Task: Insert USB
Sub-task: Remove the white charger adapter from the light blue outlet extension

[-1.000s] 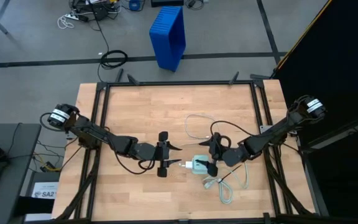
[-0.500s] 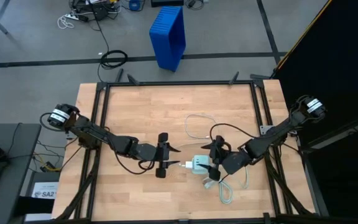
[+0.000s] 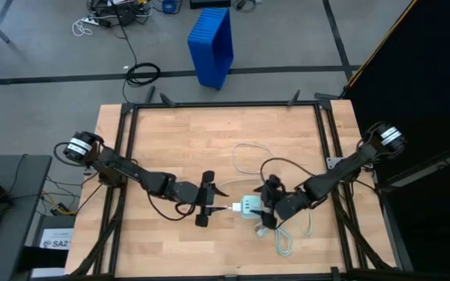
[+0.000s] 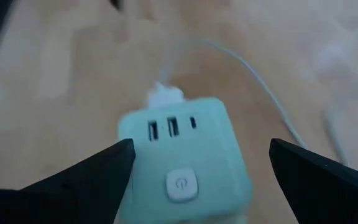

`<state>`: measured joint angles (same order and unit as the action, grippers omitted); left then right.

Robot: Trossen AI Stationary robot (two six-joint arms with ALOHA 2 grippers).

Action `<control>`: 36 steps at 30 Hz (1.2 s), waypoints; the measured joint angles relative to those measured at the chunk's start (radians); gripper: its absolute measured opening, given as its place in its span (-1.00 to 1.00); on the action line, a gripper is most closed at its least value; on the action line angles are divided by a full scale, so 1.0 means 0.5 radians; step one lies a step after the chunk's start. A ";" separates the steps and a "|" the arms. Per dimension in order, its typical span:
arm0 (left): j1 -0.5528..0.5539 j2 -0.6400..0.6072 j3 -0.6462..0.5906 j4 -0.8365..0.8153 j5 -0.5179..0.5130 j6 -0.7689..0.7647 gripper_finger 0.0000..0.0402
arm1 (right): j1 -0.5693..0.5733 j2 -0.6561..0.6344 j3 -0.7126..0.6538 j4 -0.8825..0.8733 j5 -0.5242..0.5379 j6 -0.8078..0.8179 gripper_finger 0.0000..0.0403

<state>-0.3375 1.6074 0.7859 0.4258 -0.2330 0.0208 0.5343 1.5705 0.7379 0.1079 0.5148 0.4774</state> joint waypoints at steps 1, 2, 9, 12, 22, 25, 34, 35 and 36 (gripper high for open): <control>0.008 0.018 0.013 -0.005 0.010 0.000 -0.03 | -0.003 0.057 -0.001 0.105 -0.033 -0.073 0.73; 0.011 0.032 0.027 -0.005 0.016 -0.003 -0.01 | -0.013 0.097 0.000 0.204 -0.073 -0.140 0.73; 0.020 0.072 0.058 -0.022 0.021 -0.011 0.16 | -0.115 0.128 -0.006 0.305 -0.194 -0.292 0.73; 0.022 0.072 0.058 -0.023 0.021 -0.011 0.21 | -0.130 0.125 -0.006 0.304 -0.197 -0.298 0.73; 0.024 0.072 0.058 -0.024 0.020 -0.013 0.23 | -0.172 0.081 -0.014 0.347 -0.133 -0.338 0.73; 0.024 0.072 0.058 -0.024 0.020 -0.014 0.23 | -0.186 0.001 -0.014 0.338 -0.129 -0.337 0.73; 0.023 0.072 0.058 -0.023 0.020 -0.026 0.23 | -0.172 -0.088 -0.011 0.321 -0.138 -0.336 0.74; 0.023 0.072 0.059 -0.021 0.020 -0.026 0.23 | -0.166 -0.074 -0.010 0.332 -0.139 -0.337 0.74; 0.023 0.072 0.059 -0.020 0.020 -0.026 0.23 | -0.157 -0.069 -0.009 0.322 -0.139 -0.341 0.75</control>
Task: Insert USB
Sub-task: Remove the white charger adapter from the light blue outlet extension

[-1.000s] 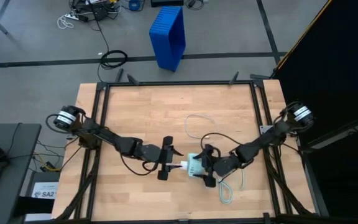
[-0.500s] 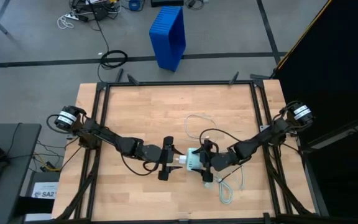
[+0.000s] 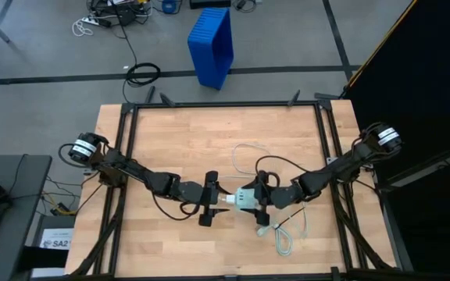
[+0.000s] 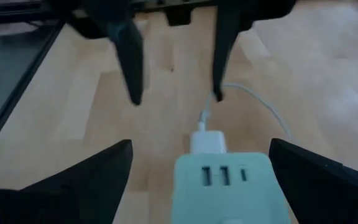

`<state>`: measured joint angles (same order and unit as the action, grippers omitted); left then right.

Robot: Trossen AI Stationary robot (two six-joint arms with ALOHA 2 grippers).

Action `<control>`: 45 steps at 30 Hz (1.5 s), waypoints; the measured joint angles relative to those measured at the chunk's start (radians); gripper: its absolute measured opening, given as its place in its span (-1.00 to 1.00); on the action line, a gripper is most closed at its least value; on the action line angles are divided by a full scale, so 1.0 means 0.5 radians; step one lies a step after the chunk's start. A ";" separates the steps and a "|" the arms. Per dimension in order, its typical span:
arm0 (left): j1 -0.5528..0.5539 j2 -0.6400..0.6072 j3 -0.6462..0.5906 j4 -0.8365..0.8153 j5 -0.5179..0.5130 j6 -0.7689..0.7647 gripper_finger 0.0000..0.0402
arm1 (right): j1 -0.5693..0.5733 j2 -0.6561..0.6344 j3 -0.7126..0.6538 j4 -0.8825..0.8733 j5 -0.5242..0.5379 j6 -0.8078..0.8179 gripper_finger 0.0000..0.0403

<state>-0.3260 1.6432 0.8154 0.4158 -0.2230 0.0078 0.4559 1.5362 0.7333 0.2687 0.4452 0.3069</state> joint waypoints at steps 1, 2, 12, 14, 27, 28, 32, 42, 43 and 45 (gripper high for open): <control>0.000 0.000 0.000 0.000 0.000 0.000 0.23 | 0.006 0.001 -0.001 -0.019 0.001 -0.028 0.75; 0.000 0.000 0.000 0.000 0.000 0.000 0.23 | 0.005 0.001 -0.001 -0.015 0.004 -0.056 0.76; 0.007 0.000 0.000 0.000 -0.018 -0.039 0.23 | -0.060 0.000 0.001 0.092 -0.024 -0.048 0.73; 0.007 0.000 0.000 -0.004 -0.018 -0.039 0.23 | -0.078 0.000 0.001 0.085 -0.067 -0.024 0.74; 0.007 0.000 0.000 -0.005 -0.018 -0.041 0.23 | -0.119 0.000 0.002 -0.103 -0.218 0.009 0.95; 0.007 0.000 0.000 -0.005 -0.018 -0.042 0.23 | -0.119 0.000 0.002 -0.114 -0.218 0.006 0.94; 0.007 0.000 0.000 -0.005 -0.018 -0.043 0.23 | -0.119 0.000 0.002 -0.157 -0.216 -0.142 0.88; 0.007 0.000 0.000 -0.005 -0.018 -0.078 0.23 | -0.149 0.000 0.003 -0.308 -0.117 -0.077 0.78; 0.007 0.000 0.000 -0.005 -0.017 -0.078 0.23 | -0.153 0.000 0.003 -0.323 -0.121 -0.058 0.77; 0.007 0.000 0.000 -0.006 -0.017 -0.078 0.23 | -0.154 0.000 0.003 -0.329 -0.121 -0.039 0.75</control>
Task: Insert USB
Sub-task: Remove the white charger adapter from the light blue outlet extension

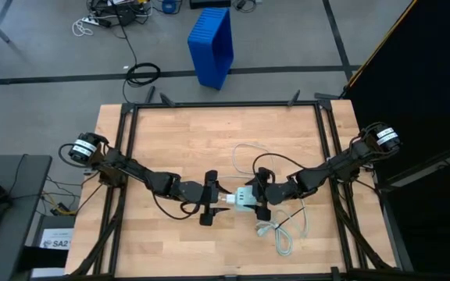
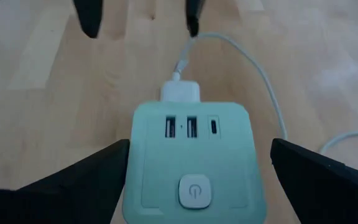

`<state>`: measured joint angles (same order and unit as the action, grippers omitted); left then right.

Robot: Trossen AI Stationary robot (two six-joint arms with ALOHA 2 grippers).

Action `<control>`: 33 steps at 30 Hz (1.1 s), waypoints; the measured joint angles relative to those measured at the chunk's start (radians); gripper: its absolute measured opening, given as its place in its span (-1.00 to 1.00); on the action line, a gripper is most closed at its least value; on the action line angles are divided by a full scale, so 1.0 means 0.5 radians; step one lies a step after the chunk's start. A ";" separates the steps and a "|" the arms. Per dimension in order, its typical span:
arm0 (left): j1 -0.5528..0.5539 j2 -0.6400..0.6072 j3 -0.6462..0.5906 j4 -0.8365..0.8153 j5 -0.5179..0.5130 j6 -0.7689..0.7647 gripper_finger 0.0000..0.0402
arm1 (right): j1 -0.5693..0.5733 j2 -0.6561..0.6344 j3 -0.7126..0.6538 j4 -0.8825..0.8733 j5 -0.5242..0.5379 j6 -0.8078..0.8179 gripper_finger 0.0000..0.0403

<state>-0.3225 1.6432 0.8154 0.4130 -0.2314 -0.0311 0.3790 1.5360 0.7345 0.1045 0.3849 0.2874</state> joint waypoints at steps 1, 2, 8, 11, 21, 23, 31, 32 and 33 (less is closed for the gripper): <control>0.000 0.000 0.000 0.000 0.000 0.000 0.23 | 0.000 0.000 0.000 0.001 0.001 0.000 0.74; 0.000 0.000 0.000 0.000 0.000 0.000 0.23 | 0.000 0.000 0.000 0.000 0.001 0.000 0.73; 0.000 0.000 0.000 0.001 0.000 0.000 0.23 | -0.001 0.032 0.000 0.019 0.007 0.029 0.74; 0.002 0.000 0.000 0.005 0.000 0.000 0.23 | -0.015 0.149 -0.001 0.060 -0.015 0.061 0.74; 0.002 0.000 0.002 -0.016 0.001 0.000 0.23 | -0.031 0.459 -0.003 0.339 -0.054 0.064 0.73; 0.001 0.000 0.002 -0.031 0.001 0.000 0.22 | -0.031 0.459 -0.003 0.338 -0.057 0.066 0.72; 0.003 0.000 0.002 -0.185 0.001 -0.051 0.21 | -0.033 0.450 -0.004 0.338 -0.060 0.150 0.72; 0.006 0.000 0.002 -0.218 0.001 -0.059 0.21 | -0.033 0.449 -0.004 0.338 -0.059 0.150 0.72; 0.008 0.000 0.002 -0.247 0.001 -0.060 0.21 | -0.033 0.449 -0.004 0.337 -0.054 0.150 0.72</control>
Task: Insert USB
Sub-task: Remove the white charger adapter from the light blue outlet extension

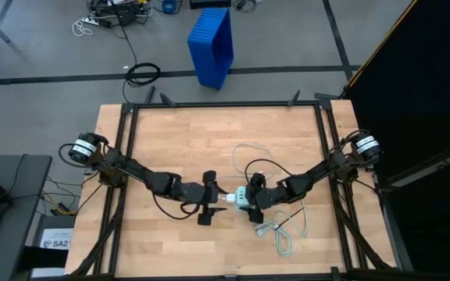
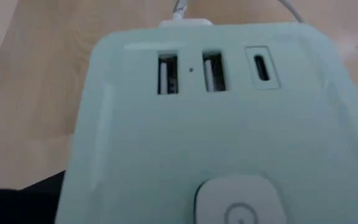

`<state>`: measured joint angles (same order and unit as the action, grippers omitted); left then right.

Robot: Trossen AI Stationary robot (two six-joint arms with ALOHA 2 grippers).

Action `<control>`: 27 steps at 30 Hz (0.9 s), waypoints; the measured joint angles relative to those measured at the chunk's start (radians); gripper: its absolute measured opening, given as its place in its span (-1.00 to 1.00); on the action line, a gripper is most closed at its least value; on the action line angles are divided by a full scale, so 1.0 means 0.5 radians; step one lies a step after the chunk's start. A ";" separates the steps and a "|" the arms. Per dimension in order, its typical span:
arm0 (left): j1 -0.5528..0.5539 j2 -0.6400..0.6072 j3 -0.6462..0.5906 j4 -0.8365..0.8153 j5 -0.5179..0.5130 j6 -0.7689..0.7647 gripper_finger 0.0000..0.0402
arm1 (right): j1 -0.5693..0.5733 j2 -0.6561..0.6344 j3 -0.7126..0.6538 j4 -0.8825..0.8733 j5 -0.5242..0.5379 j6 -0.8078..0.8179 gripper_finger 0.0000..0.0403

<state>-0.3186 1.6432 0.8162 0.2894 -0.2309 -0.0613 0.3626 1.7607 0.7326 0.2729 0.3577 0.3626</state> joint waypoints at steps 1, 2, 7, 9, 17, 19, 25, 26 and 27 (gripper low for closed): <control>0.004 0.006 0.000 -0.017 0.001 0.000 0.21 | 0.000 0.000 0.000 0.001 0.013 0.000 0.72; 0.008 0.027 0.000 -0.003 -0.001 0.003 0.21 | 0.000 0.000 0.000 0.002 0.022 0.000 0.72; 0.045 0.166 0.000 0.103 0.000 0.059 0.21 | 0.002 0.000 0.001 0.004 0.023 -0.062 0.52; 0.066 0.193 -0.001 0.120 0.002 0.060 0.21 | 0.002 -0.002 0.001 0.004 0.023 -0.062 0.41; 0.101 0.204 -0.001 0.160 0.000 0.049 0.21 | 0.002 -0.003 0.001 0.004 0.014 -0.063 0.41; 0.101 0.204 -0.001 0.201 0.001 0.048 0.21 | 0.002 -0.003 0.001 0.004 0.013 -0.063 0.41; 0.101 0.210 -0.001 0.226 0.000 0.056 0.21 | 0.003 -0.003 0.000 0.026 0.002 -0.069 0.41; 0.101 0.218 -0.001 0.233 0.000 0.056 0.21 | 0.002 -0.003 0.000 0.032 0.002 -0.070 0.41; 0.101 0.225 -0.001 0.234 0.001 0.058 0.21 | 0.003 -0.003 0.000 0.035 0.001 -0.071 0.41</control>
<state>-0.2680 1.7555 0.8158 0.4063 -0.2306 -0.0325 0.3641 1.7592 0.7328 0.2905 0.3584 0.3271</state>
